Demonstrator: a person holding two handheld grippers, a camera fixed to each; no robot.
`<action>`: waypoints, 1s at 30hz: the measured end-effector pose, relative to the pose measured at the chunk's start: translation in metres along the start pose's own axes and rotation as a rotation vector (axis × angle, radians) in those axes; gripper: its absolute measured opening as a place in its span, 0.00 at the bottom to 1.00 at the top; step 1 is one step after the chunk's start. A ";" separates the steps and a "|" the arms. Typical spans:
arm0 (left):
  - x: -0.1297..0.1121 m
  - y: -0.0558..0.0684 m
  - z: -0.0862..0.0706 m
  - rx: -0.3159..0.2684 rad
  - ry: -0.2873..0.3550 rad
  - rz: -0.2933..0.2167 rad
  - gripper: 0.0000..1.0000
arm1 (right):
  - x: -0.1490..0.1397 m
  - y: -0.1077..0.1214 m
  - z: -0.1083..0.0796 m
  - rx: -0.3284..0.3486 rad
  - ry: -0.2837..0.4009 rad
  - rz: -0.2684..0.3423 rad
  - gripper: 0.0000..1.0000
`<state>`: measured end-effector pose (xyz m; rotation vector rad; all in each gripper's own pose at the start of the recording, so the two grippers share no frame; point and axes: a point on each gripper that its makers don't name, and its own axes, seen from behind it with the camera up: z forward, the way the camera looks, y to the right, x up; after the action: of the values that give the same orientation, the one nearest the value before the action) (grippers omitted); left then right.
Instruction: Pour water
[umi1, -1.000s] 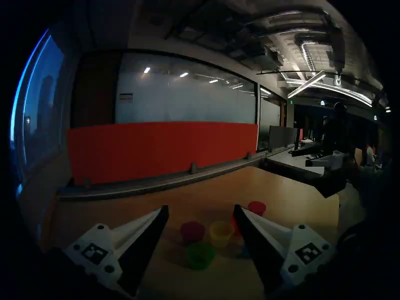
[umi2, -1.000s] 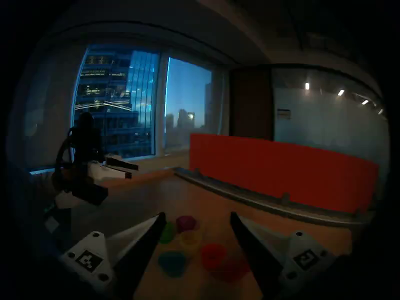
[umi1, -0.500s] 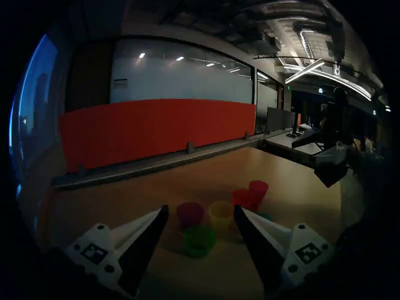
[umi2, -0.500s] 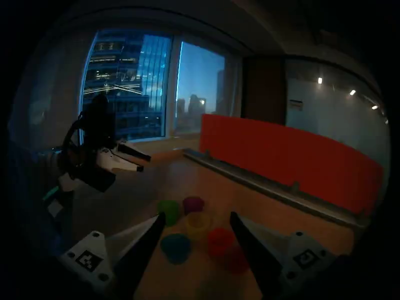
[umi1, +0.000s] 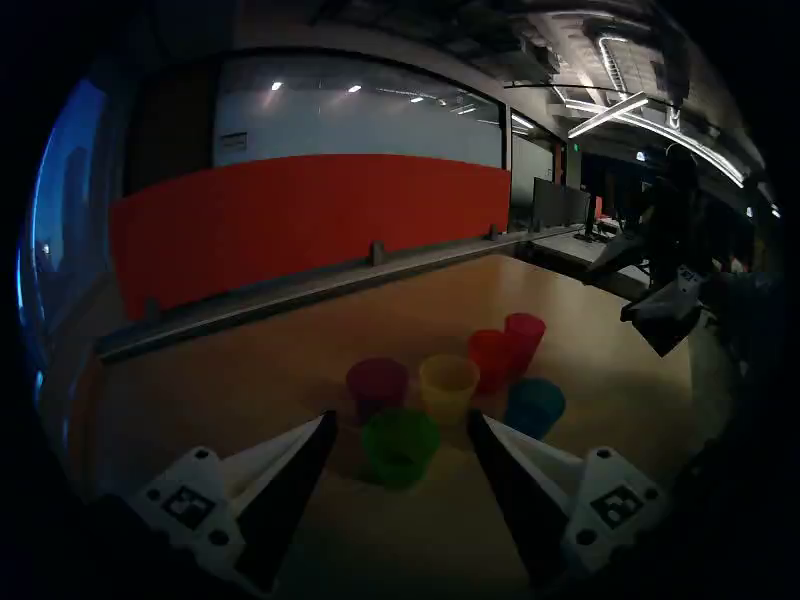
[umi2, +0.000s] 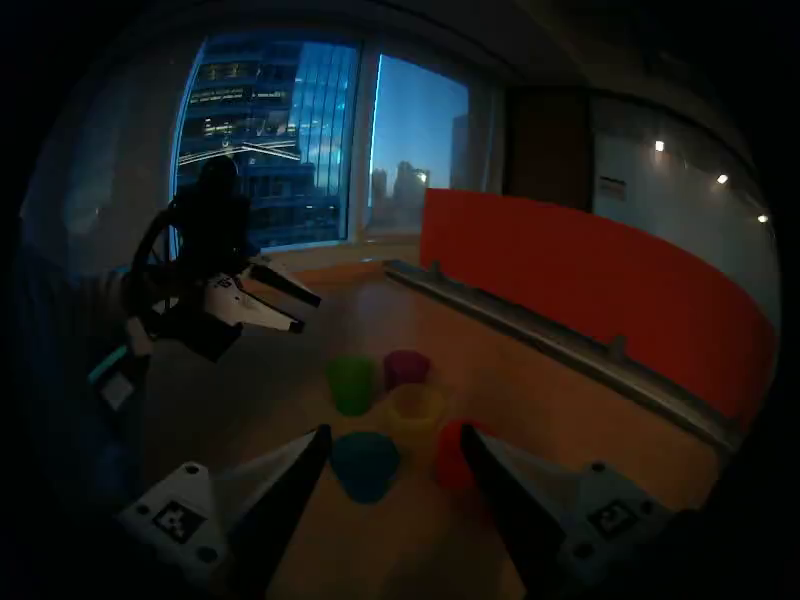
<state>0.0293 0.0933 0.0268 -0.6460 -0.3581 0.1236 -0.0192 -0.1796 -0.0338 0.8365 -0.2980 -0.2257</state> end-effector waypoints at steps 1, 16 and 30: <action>-0.004 0.000 0.002 0.000 -0.008 0.001 0.97 | -0.003 -0.001 0.002 0.003 -0.005 0.000 0.98; -0.051 -0.004 0.024 -0.003 -0.104 0.014 0.97 | -0.052 -0.016 0.033 0.041 -0.099 -0.018 0.97; -0.078 -0.003 0.040 -0.021 -0.183 0.038 0.97 | -0.088 -0.023 0.056 0.056 -0.168 -0.015 0.96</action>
<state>-0.0581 0.0960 0.0359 -0.6646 -0.5237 0.2163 -0.1228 -0.2056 -0.0311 0.8766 -0.4570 -0.3033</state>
